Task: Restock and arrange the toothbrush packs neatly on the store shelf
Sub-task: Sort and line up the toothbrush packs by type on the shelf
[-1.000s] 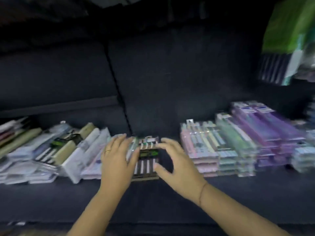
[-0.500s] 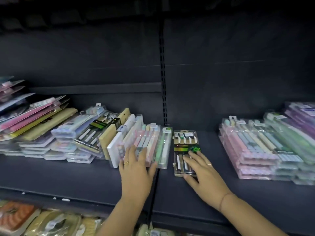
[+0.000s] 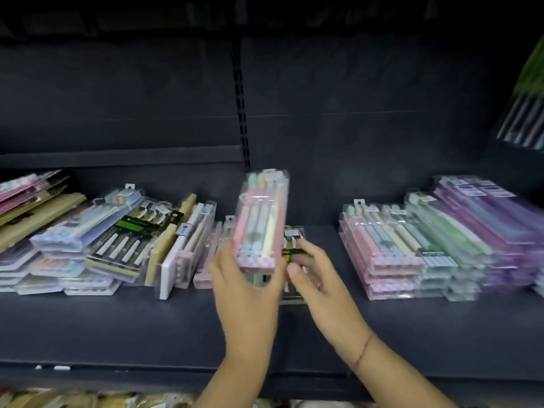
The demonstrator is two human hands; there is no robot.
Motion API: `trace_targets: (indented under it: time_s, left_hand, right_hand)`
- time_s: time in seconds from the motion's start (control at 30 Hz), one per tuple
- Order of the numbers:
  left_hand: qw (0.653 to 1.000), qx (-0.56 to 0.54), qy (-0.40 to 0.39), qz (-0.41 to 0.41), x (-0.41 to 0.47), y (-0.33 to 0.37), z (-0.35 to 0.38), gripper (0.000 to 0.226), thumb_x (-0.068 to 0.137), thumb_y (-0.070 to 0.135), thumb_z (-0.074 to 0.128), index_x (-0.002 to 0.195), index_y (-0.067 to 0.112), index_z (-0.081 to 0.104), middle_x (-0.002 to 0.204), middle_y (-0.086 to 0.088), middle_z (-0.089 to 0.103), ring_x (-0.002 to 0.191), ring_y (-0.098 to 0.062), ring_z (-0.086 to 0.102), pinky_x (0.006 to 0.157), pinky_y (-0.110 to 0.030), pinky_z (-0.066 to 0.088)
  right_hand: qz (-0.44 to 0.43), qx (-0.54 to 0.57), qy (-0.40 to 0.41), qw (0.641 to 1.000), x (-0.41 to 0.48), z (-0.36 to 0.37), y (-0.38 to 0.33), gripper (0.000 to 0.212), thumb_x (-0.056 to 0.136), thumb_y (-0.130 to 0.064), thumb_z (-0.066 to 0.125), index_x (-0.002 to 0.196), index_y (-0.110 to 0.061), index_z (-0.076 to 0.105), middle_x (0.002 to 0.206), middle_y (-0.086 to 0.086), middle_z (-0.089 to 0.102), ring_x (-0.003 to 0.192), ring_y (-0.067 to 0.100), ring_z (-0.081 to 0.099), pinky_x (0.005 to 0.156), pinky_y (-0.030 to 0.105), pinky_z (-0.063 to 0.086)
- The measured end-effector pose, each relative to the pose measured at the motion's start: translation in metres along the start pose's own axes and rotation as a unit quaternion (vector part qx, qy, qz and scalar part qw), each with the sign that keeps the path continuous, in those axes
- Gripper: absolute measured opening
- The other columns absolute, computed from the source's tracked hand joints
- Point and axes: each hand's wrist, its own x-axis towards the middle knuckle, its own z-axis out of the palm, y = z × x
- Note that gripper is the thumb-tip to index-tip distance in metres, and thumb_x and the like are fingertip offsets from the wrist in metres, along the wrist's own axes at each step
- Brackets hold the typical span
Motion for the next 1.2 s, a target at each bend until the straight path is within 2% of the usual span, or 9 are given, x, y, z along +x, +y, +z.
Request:
trace_targets:
  time_s: [0.1,0.23,0.37,0.5,0.6,0.73,0.83,1.0,1.2]
  left_hand:
    - [0.996,-0.02,-0.073,0.036,-0.028,0.015,0.02,0.087,0.075,0.04,0.078,0.145,0.041,0.026,0.122,0.022,0.029,0.109,0.013,0.038,0.078,-0.006,0.042]
    - [0.975,0.026,-0.195,0.101,-0.036,0.008,0.038,0.086,0.08,0.074,0.047,0.152,0.038,0.015,0.134,0.026,0.031,0.126,0.003,0.032,0.106,-0.025,0.035]
    - [0.907,0.3,-0.233,0.183,-0.025,-0.021,0.048,0.081,0.093,0.074,0.01,0.138,0.022,0.053,0.139,0.002,0.056,0.134,-0.021,0.047,0.114,-0.042,0.032]
    - [0.846,0.385,-0.33,0.163,-0.015,-0.032,0.044,0.112,0.063,0.079,-0.028,0.156,0.03,0.01,0.165,0.0,0.006,0.152,-0.021,0.001,0.119,-0.041,-0.006]
    - [0.832,0.404,-0.345,0.159,-0.013,-0.032,0.041,0.128,0.044,0.079,-0.045,0.156,0.033,-0.002,0.164,0.004,-0.006,0.151,-0.017,-0.01,0.114,-0.036,-0.017]
    - [0.839,0.399,-0.334,0.161,-0.014,-0.035,0.042,0.107,0.059,0.075,-0.025,0.155,0.033,-0.003,0.164,0.005,-0.007,0.151,-0.017,-0.01,0.113,-0.035,-0.018]
    - [0.841,0.395,-0.331,0.164,-0.014,-0.036,0.041,0.102,0.062,0.071,-0.02,0.156,0.033,-0.002,0.164,0.005,-0.006,0.151,-0.017,-0.01,0.114,-0.035,-0.018]
    - [0.848,0.385,-0.324,0.17,-0.013,-0.037,0.04,0.1,0.064,0.071,-0.018,0.155,0.033,-0.003,0.164,0.005,-0.007,0.151,-0.016,-0.01,0.115,-0.036,-0.017]
    - [0.843,0.387,-0.335,0.164,-0.017,-0.038,0.039,0.095,0.072,0.073,-0.012,0.156,0.033,0.009,0.164,0.004,0.006,0.152,-0.019,0.003,0.114,-0.04,-0.01]
  right_hand:
    - [0.061,0.127,0.018,0.99,0.0,-0.015,-0.014,0.04,0.094,-0.021,0.059,0.123,-0.045,0.044,0.105,-0.007,0.073,0.093,-0.001,0.068,0.073,0.014,0.053]
    - [0.098,0.158,0.131,0.974,0.003,-0.058,-0.013,0.034,0.098,-0.007,0.051,0.125,-0.029,0.051,0.087,-0.009,0.075,0.075,0.015,0.071,0.061,0.029,0.058]
    - [0.099,0.097,0.191,0.972,0.007,-0.108,-0.009,0.028,0.099,-0.012,0.053,0.123,-0.026,0.051,0.072,0.001,0.074,0.057,0.025,0.067,0.049,0.03,0.056]
    - [0.091,-0.034,0.234,0.967,0.008,-0.132,0.003,0.042,0.091,-0.017,0.067,0.129,-0.023,0.052,0.108,0.004,0.067,0.06,0.014,0.068,0.053,0.022,0.054]
    - [0.067,-0.234,0.245,0.939,0.005,-0.134,0.009,0.07,0.079,-0.028,0.079,0.14,-0.026,0.045,0.138,0.003,0.043,0.102,0.02,0.062,0.086,0.031,0.052]
    - [0.051,-0.408,0.243,0.879,-0.001,-0.126,0.009,0.067,0.081,-0.037,0.076,0.14,-0.026,0.047,0.136,0.003,0.034,0.102,0.022,0.051,0.082,0.034,0.046]
    - [-0.006,-0.519,0.236,0.822,0.004,-0.121,0.015,0.065,0.078,-0.049,0.074,0.136,-0.028,0.053,0.142,0.008,0.035,0.128,0.03,0.037,0.105,0.046,0.03]
    - [-0.043,-0.541,0.17,0.822,0.016,-0.11,0.032,0.059,0.086,-0.062,0.052,0.135,-0.029,0.056,0.147,0.008,0.043,0.138,0.033,0.031,0.111,0.053,0.026]
    - [-0.043,-0.538,0.21,0.815,0.017,-0.118,0.041,0.054,0.084,-0.04,0.068,0.133,-0.019,0.058,0.144,0.014,0.047,0.137,0.039,0.032,0.11,0.059,0.03]
